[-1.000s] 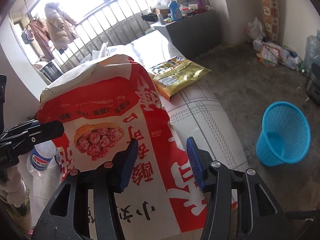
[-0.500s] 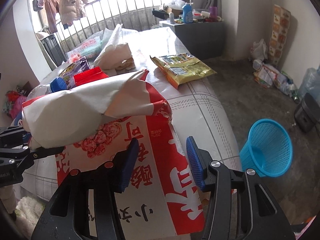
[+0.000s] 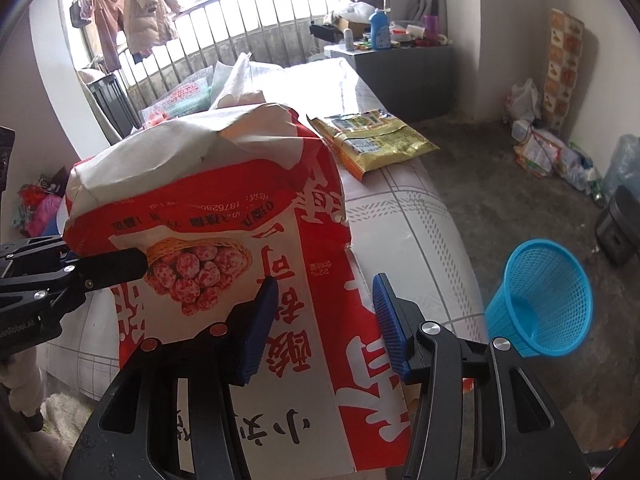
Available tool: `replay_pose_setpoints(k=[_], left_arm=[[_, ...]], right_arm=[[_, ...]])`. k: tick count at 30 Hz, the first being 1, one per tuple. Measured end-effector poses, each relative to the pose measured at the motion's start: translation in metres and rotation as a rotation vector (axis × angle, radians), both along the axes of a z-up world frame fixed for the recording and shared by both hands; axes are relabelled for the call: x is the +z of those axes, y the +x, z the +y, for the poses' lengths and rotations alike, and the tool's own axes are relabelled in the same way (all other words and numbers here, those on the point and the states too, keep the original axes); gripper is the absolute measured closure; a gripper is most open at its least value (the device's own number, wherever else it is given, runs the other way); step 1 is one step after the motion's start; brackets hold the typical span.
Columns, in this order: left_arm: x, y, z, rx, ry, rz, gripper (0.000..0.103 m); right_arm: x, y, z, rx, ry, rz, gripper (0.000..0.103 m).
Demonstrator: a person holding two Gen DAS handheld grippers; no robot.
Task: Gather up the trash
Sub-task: 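Grasp the red-and-white snack bag with the left tool while the right tool picks a small orange scrap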
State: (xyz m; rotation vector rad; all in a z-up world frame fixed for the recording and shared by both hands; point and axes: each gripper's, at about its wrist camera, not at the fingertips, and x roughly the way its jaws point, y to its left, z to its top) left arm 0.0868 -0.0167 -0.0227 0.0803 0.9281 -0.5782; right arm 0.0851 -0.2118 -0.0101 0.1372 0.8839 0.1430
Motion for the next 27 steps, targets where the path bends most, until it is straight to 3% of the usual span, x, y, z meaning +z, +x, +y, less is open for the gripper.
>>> replay_pose_setpoints(k=[5, 11, 15, 21, 27], left_arm=[[0.018, 0.008, 0.017, -0.035, -0.088, 0.043, 0.094], [0.043, 0.021, 0.033, -0.021, -0.161, 0.048, 0.096], [0.058, 0.032, 0.03, -0.01, -0.144, 0.007, 0.096], [0.062, 0.042, 0.022, 0.01, -0.074, -0.036, 0.096], [0.061, 0.051, 0.017, 0.024, -0.018, -0.041, 0.096]], right_arm=[[0.022, -0.007, -0.032, -0.01, 0.119, -0.056, 0.055], [0.03, 0.015, -0.091, -0.128, 0.329, -0.081, 0.048], [0.017, 0.06, -0.119, -0.178, 0.486, -0.061, 0.046], [-0.031, 0.131, -0.143, -0.218, 0.715, 0.067, 0.046], [-0.068, 0.165, -0.145, -0.216, 0.818, 0.199, 0.047]])
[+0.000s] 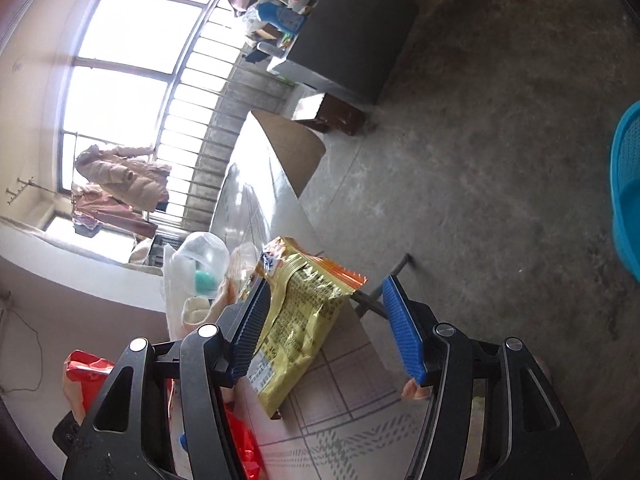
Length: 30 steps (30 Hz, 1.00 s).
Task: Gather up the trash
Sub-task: 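Grasp the red-and-white snack bag with the left tool while the right tool picks a small orange scrap, then carry both held items over the blue wastebasket and open both tools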
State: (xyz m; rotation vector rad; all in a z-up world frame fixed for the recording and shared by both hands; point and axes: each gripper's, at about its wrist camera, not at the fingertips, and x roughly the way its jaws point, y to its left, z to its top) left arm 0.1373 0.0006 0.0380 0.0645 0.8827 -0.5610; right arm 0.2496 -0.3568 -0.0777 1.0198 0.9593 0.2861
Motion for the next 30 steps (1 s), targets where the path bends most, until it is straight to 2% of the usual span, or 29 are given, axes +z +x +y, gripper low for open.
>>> replay_pose_setpoints(k=[2, 3, 8, 9, 11, 15, 20, 25, 30], left_arm=[[0.002, 0.003, -0.001, 0.003, 0.015, -0.011, 0.096], [0.003, 0.004, -0.002, 0.004, 0.025, -0.018, 0.096], [0.008, 0.009, -0.012, 0.006, 0.064, -0.045, 0.096], [0.009, 0.01, -0.015, 0.005, 0.071, -0.055, 0.096], [0.01, 0.014, -0.021, 0.003, 0.086, -0.069, 0.096], [0.017, 0.021, -0.042, -0.028, 0.102, -0.084, 0.096], [0.026, 0.041, -0.097, -0.14, 0.14, -0.084, 0.096], [0.019, 0.06, -0.185, -0.301, 0.225, -0.097, 0.096], [-0.018, 0.086, -0.296, -0.462, 0.34, -0.02, 0.096]], right_arm=[[0.0, 0.0, 0.002, 0.015, 0.004, 0.006, 0.063], [0.0, 0.0, 0.004, 0.02, 0.003, 0.007, 0.075], [0.006, -0.003, 0.001, -0.009, -0.009, -0.007, 0.091], [0.007, -0.006, -0.002, -0.014, 0.0, -0.018, 0.102], [0.01, -0.012, -0.009, -0.03, 0.025, -0.037, 0.103], [0.02, -0.029, -0.031, -0.107, 0.001, -0.08, 0.103], [0.046, -0.083, -0.088, -0.303, -0.115, -0.141, 0.103], [0.053, -0.143, -0.15, -0.523, -0.238, -0.143, 0.103], [0.036, -0.179, -0.19, -0.663, -0.337, -0.067, 0.103]])
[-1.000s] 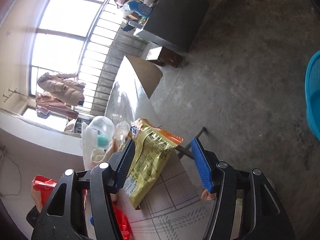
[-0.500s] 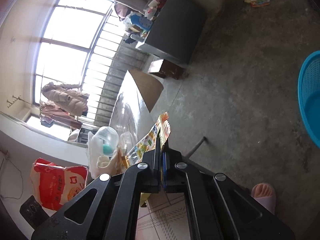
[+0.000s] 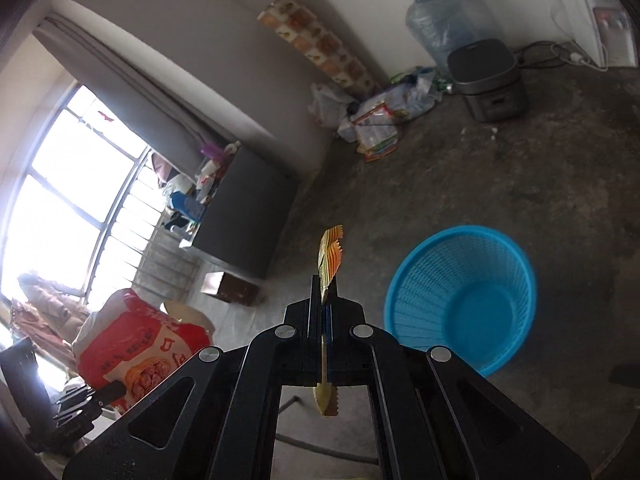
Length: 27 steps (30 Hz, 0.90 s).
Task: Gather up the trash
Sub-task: 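Carry both held items over the blue wastebasket and open both tools, then move both open tools back toward the table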
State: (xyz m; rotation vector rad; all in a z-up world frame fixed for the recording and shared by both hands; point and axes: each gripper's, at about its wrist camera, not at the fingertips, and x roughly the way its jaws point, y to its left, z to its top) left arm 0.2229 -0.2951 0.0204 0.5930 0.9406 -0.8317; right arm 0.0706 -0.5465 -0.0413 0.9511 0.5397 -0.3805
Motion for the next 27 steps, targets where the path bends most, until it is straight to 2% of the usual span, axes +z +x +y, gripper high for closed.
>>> replay_pose_setpoints(k=[7, 10, 13, 15, 16, 18, 19, 20, 21, 22, 24, 27], left_arm=[[-0.097, 0.035, -0.128, -0.085, 0.21, 0.011, 0.095], [-0.139, 0.045, -0.167, -0.104, 0.266, 0.054, 0.095], [-0.176, 0.048, -0.197, -0.133, 0.33, 0.05, 0.093], [-0.195, 0.048, -0.214, -0.139, 0.345, 0.05, 0.092], [-0.203, 0.049, -0.221, -0.132, 0.343, 0.063, 0.091], [-0.216, 0.056, -0.234, -0.105, 0.319, 0.119, 0.076], [-0.219, 0.061, -0.236, -0.078, 0.294, 0.146, 0.061], [-0.221, 0.065, -0.237, -0.047, 0.26, 0.166, 0.051], [-0.219, 0.071, -0.235, -0.015, 0.218, 0.187, 0.05], [-0.217, 0.075, -0.233, 0.015, 0.189, 0.202, 0.049], [-0.21, 0.08, -0.23, 0.056, 0.147, 0.222, 0.049], [-0.189, 0.085, -0.224, 0.073, 0.103, 0.199, 0.049]], right_arm=[[-0.04, -0.005, -0.019, -0.087, -0.081, 0.157, 0.103], [-0.06, 0.001, -0.028, -0.106, -0.107, 0.218, 0.103], [-0.081, 0.007, -0.038, -0.12, -0.105, 0.266, 0.103], [-0.093, 0.013, -0.044, -0.127, -0.111, 0.292, 0.103], [-0.099, 0.016, -0.047, -0.13, -0.117, 0.306, 0.103], [-0.111, 0.021, -0.051, -0.14, -0.113, 0.328, 0.102], [-0.118, 0.024, -0.052, -0.135, -0.109, 0.339, 0.097], [-0.128, 0.03, -0.054, -0.132, -0.109, 0.365, 0.096], [-0.136, 0.033, -0.055, -0.128, -0.104, 0.38, 0.092], [-0.145, 0.037, -0.056, -0.114, -0.092, 0.381, 0.079], [-0.159, 0.041, -0.057, -0.103, -0.067, 0.397, 0.064], [-0.167, 0.037, -0.058, -0.119, -0.016, 0.385, 0.062]])
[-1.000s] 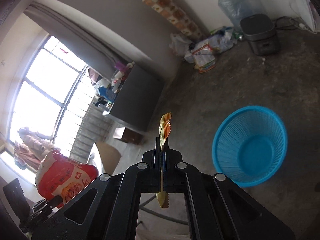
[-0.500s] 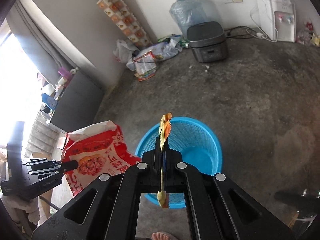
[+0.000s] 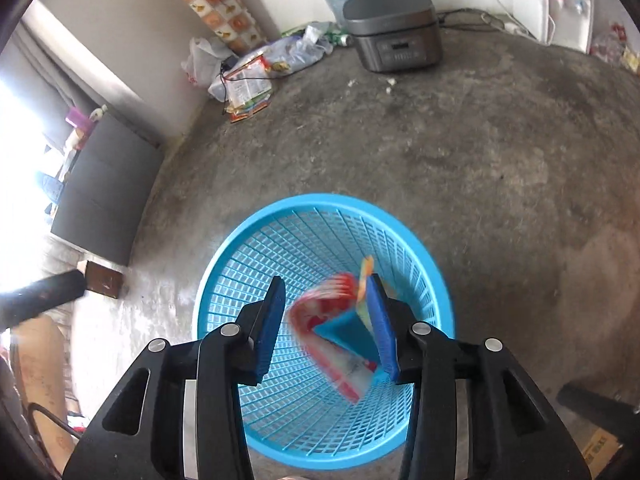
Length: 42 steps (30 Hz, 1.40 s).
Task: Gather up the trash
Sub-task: 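Move both open tools back toward the table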
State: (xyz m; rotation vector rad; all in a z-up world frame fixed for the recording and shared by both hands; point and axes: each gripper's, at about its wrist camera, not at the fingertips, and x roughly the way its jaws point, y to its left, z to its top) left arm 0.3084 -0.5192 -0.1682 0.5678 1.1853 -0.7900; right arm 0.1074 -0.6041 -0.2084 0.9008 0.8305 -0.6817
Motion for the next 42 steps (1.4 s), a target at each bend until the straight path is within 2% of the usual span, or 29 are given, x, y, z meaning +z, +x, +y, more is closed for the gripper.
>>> replay_pose_setpoints(k=[3, 7, 11, 14, 17, 19, 20, 23, 25, 28, 30, 33, 36, 42], left_arm=[[0.03, 0.002, 0.013, -0.005, -0.05, -0.019, 0.047], [0.086, 0.0, 0.044, -0.009, -0.144, -0.056, 0.043], [0.152, -0.014, 0.089, -0.034, -0.268, -0.128, 0.037], [0.199, -0.029, 0.134, -0.058, -0.364, -0.184, 0.036], [0.241, -0.044, 0.187, -0.036, -0.458, -0.211, 0.036], [0.264, -0.056, 0.223, -0.014, -0.51, -0.231, 0.033], [0.273, -0.064, 0.24, -0.004, -0.528, -0.248, 0.031], [0.296, -0.084, 0.291, 0.025, -0.554, -0.304, 0.024], [0.307, -0.097, 0.327, 0.07, -0.568, -0.337, 0.021], [0.315, -0.112, 0.383, 0.181, -0.583, -0.381, 0.02], [0.316, -0.123, 0.417, 0.251, -0.59, -0.403, 0.02], [0.31, -0.148, 0.462, 0.307, -0.573, -0.435, 0.02], [0.296, -0.172, 0.497, 0.343, -0.535, -0.421, 0.02], [0.251, -0.21, 0.527, 0.369, -0.461, -0.375, 0.02]], right_arm=[[0.001, -0.008, 0.002, -0.03, 0.025, -0.026, 0.06], [0.011, -0.019, 0.01, -0.052, 0.031, -0.044, 0.06], [0.04, -0.026, 0.026, -0.058, -0.011, -0.064, 0.06], [0.074, -0.025, 0.046, -0.033, -0.096, -0.093, 0.059], [0.114, -0.023, 0.071, 0.016, -0.202, -0.131, 0.049], [0.142, -0.02, 0.091, 0.061, -0.281, -0.16, 0.039], [0.156, -0.019, 0.103, 0.084, -0.324, -0.171, 0.036], [0.195, -0.015, 0.137, 0.163, -0.447, -0.215, 0.02], [0.218, -0.013, 0.162, 0.225, -0.533, -0.249, 0.007], [0.241, -0.011, 0.197, 0.317, -0.625, -0.29, 0.008], [0.249, -0.01, 0.217, 0.394, -0.645, -0.315, 0.007], [0.257, -0.009, 0.239, 0.516, -0.612, -0.349, 0.008], [0.26, -0.01, 0.258, 0.606, -0.557, -0.378, 0.007], [0.252, -0.009, 0.294, 0.747, -0.39, -0.367, 0.008]])
